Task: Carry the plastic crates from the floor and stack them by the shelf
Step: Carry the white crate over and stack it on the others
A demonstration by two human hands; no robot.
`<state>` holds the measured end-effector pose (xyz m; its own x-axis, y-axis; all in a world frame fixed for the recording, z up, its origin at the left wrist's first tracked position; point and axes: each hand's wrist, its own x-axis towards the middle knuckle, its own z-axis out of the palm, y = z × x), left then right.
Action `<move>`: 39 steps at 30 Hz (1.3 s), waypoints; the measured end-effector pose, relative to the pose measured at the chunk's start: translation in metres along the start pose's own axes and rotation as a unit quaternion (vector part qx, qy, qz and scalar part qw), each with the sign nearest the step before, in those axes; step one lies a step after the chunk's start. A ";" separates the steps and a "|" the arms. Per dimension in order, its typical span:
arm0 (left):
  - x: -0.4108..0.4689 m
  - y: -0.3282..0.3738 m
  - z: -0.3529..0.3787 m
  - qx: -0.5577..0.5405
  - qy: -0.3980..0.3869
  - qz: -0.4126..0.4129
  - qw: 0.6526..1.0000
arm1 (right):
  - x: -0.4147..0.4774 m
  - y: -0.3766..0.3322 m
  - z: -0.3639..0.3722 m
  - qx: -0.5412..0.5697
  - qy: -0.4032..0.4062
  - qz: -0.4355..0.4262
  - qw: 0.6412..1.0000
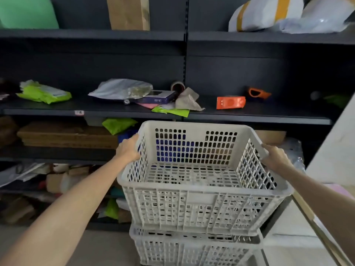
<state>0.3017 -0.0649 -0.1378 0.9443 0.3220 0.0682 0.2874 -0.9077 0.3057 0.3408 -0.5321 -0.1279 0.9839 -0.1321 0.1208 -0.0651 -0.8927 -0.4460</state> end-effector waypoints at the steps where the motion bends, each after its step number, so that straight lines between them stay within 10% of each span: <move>1: -0.001 -0.001 0.005 0.001 -0.004 0.004 1.000 | 0.002 0.003 0.004 -0.005 -0.002 0.001 1.000; 39: -0.030 -0.002 0.006 0.033 -0.007 -0.004 0.999 | -0.017 0.027 0.014 -0.027 0.014 -0.004 1.000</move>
<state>0.2733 -0.0743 -0.1462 0.9439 0.3262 0.0515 0.3051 -0.9210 0.2422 0.3243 -0.5482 -0.1546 0.9793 -0.1370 0.1492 -0.0679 -0.9159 -0.3957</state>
